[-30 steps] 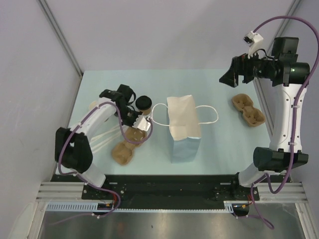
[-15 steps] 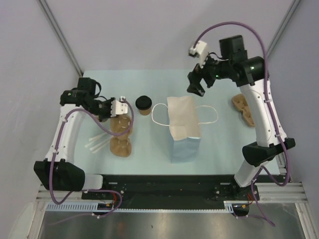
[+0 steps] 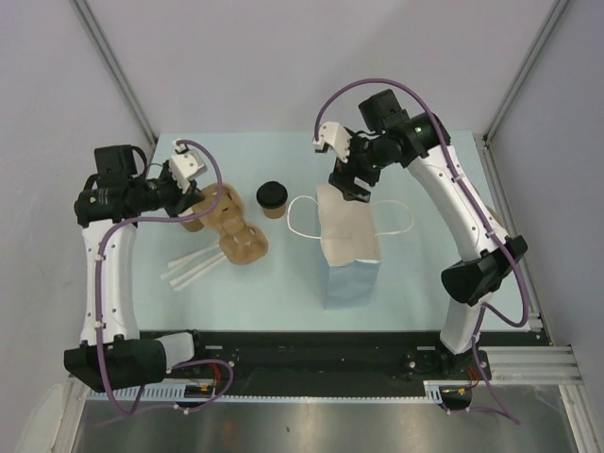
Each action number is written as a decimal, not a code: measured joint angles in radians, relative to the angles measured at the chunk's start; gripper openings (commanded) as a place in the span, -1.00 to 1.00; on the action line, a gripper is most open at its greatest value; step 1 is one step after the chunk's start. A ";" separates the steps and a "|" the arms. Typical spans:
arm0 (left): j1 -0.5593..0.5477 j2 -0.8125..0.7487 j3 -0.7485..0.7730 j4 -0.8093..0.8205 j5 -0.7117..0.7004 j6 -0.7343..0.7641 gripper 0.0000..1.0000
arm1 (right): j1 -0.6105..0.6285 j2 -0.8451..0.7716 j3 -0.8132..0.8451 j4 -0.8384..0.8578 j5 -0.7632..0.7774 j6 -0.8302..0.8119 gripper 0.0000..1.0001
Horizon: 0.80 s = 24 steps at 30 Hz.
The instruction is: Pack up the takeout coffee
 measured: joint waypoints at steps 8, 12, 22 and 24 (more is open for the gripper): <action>0.005 -0.027 0.056 0.060 0.012 -0.180 -1.00 | 0.015 0.025 -0.053 0.011 0.041 -0.047 -0.20; 0.044 -0.027 0.127 0.081 0.023 -0.291 -1.00 | 0.020 0.043 -0.053 0.011 0.056 -0.051 -0.98; 0.084 -0.113 0.305 0.268 0.064 -0.597 -1.00 | 0.058 0.032 0.036 -0.014 0.087 0.056 -1.00; 0.084 -0.151 0.304 0.309 0.073 -0.639 -1.00 | 0.063 0.018 0.035 -0.016 0.093 0.096 -1.00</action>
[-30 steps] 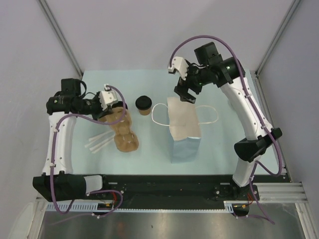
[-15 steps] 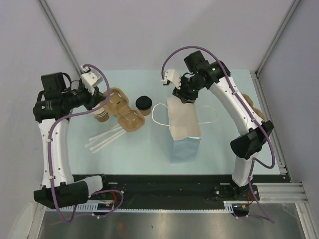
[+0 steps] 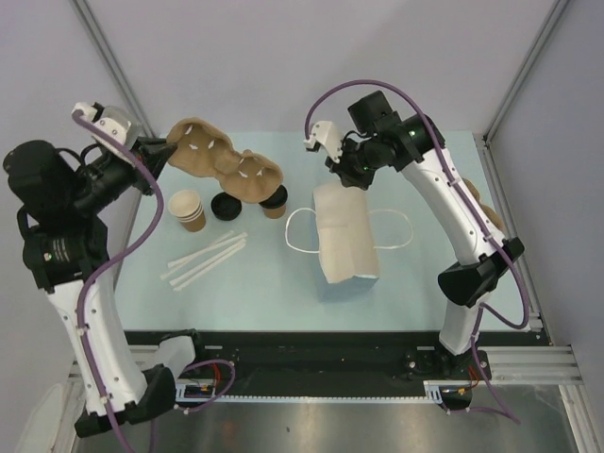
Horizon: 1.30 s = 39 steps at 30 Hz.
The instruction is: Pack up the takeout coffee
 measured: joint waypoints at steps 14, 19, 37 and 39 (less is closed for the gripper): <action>-0.061 -0.128 -0.032 0.196 0.100 -0.142 -1.00 | 0.071 -0.154 -0.039 -0.013 0.082 0.218 -1.00; -0.311 -0.092 0.017 0.147 -0.022 -0.071 -1.00 | 0.073 -0.161 -0.055 -0.014 0.091 0.241 -1.00; -1.097 0.036 0.034 0.044 -0.642 0.384 -1.00 | 0.083 -0.161 -0.062 -0.014 0.101 0.254 -1.00; -1.149 0.049 0.020 0.044 -0.688 0.419 -1.00 | 0.083 -0.161 -0.062 -0.014 0.101 0.254 -1.00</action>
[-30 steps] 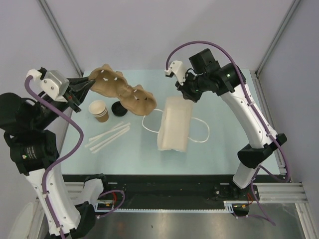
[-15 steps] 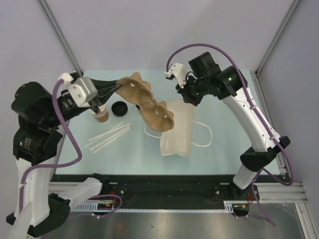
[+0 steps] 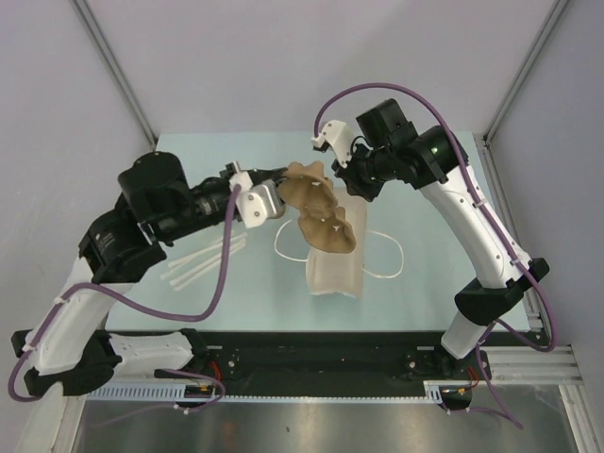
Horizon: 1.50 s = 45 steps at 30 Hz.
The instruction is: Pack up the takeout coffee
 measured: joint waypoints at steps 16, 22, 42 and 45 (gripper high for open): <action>-0.215 0.043 -0.151 0.031 -0.253 0.165 -1.00 | 0.005 0.000 0.000 0.000 -0.012 0.000 -1.00; -0.249 0.088 -0.183 0.053 -0.317 0.172 -1.00 | 0.005 0.002 -0.006 0.001 -0.013 0.000 -1.00; -0.250 0.094 -0.393 0.231 -0.395 0.163 -1.00 | -0.023 0.002 -0.010 0.001 -0.058 0.000 -1.00; -0.250 0.094 -0.447 0.263 -0.414 0.163 -1.00 | -0.024 0.002 -0.010 0.001 -0.068 0.000 -1.00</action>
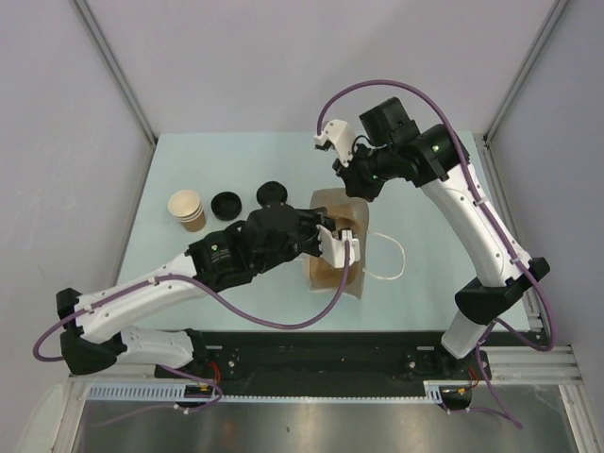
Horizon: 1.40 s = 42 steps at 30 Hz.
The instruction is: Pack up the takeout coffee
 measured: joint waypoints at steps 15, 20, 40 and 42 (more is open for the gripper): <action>0.000 0.048 -0.080 0.090 -0.019 0.000 -1.00 | -0.017 0.005 0.000 0.000 -0.050 0.000 -1.00; 0.008 0.083 -0.081 0.090 -0.019 -0.003 -1.00 | -0.029 0.007 0.000 0.000 -0.073 0.000 -1.00; -0.090 0.026 -0.070 0.192 -0.162 0.103 -1.00 | -0.048 -0.032 -0.042 0.000 -0.196 0.019 -1.00; -0.090 0.026 -0.080 0.215 -0.171 0.125 -1.00 | -0.055 -0.032 -0.043 0.003 -0.208 0.022 -1.00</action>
